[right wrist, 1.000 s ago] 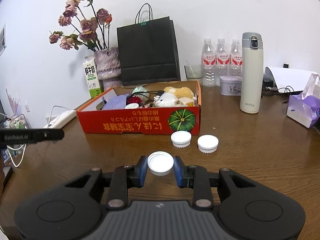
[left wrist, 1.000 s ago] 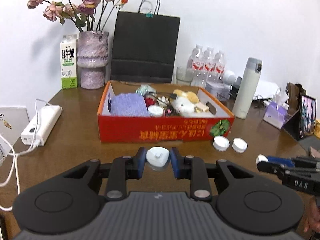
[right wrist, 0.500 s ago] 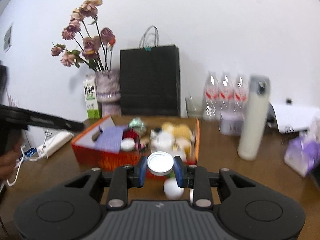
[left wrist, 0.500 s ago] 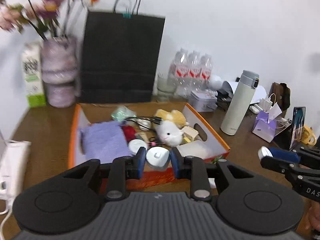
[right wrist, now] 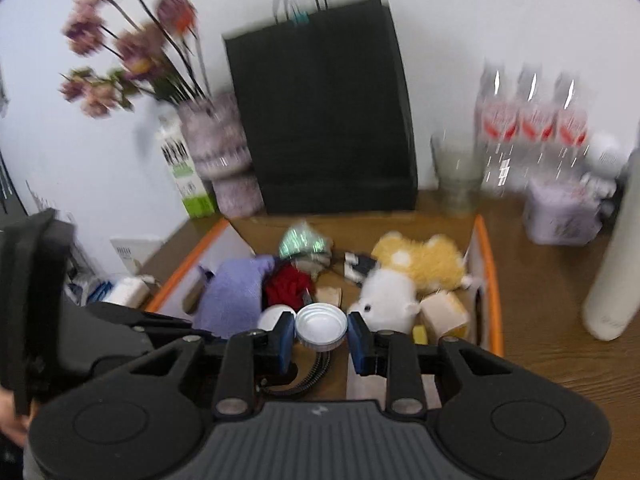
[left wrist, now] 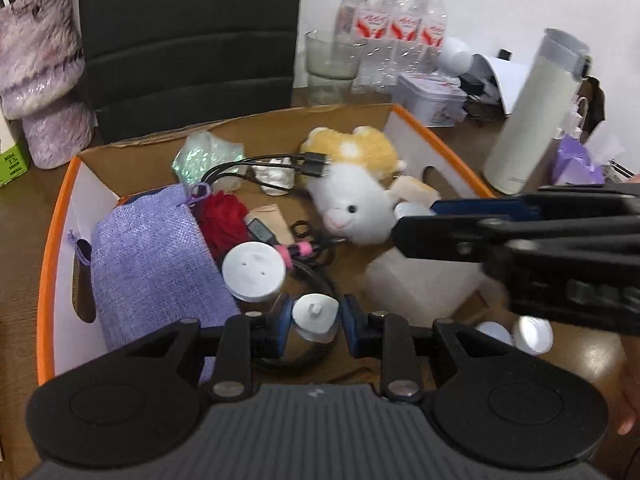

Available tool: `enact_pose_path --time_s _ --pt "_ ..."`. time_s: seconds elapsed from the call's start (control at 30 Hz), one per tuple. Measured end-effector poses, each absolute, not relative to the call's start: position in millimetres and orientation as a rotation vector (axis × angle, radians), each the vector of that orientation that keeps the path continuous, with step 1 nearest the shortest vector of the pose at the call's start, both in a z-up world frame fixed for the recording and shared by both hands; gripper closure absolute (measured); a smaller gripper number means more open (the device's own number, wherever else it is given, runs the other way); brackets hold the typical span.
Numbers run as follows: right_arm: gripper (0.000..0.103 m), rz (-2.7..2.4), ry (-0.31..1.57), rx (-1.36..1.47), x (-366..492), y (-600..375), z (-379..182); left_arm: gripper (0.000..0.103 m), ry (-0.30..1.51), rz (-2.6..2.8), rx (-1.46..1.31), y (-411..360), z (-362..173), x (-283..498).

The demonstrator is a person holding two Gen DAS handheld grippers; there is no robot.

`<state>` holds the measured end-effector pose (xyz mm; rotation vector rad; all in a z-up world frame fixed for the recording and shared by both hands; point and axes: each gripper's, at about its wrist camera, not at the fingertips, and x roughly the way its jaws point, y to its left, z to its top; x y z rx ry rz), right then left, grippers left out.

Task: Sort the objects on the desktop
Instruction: 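Carry both white caps over the orange box and release them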

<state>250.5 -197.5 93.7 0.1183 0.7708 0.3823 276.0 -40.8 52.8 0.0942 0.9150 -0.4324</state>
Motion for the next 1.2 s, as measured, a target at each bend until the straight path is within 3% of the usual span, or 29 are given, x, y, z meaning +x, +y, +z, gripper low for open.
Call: enact_pose_path --time_s 0.27,0.33,0.4,0.53,0.73,0.83,0.9,1.2 --pt "0.075 0.396 0.845 0.139 313 -180 66 0.074 0.917 -0.406 0.098 -30 41 287" --pt "0.075 0.404 0.859 0.122 325 -171 62 0.069 0.913 -0.408 0.089 -28 43 288" --pt "0.063 0.366 0.862 0.094 331 -166 62 0.063 0.900 -0.412 0.066 -24 48 288" --pt "0.063 0.362 0.804 0.115 321 -177 72 0.057 0.866 -0.380 0.045 -9 63 282" --pt "0.053 0.345 0.734 0.107 276 -205 99 0.054 0.822 -0.282 -0.010 6 88 265" --pt "0.051 0.333 0.702 0.083 240 -216 103 0.046 0.736 -0.205 -0.072 17 98 231" --pt "0.046 0.319 0.683 0.062 208 -223 98 0.036 0.690 -0.177 -0.108 21 99 202" --pt "0.042 0.265 0.663 0.040 77 -242 48 0.025 0.611 -0.177 -0.069 8 60 66"
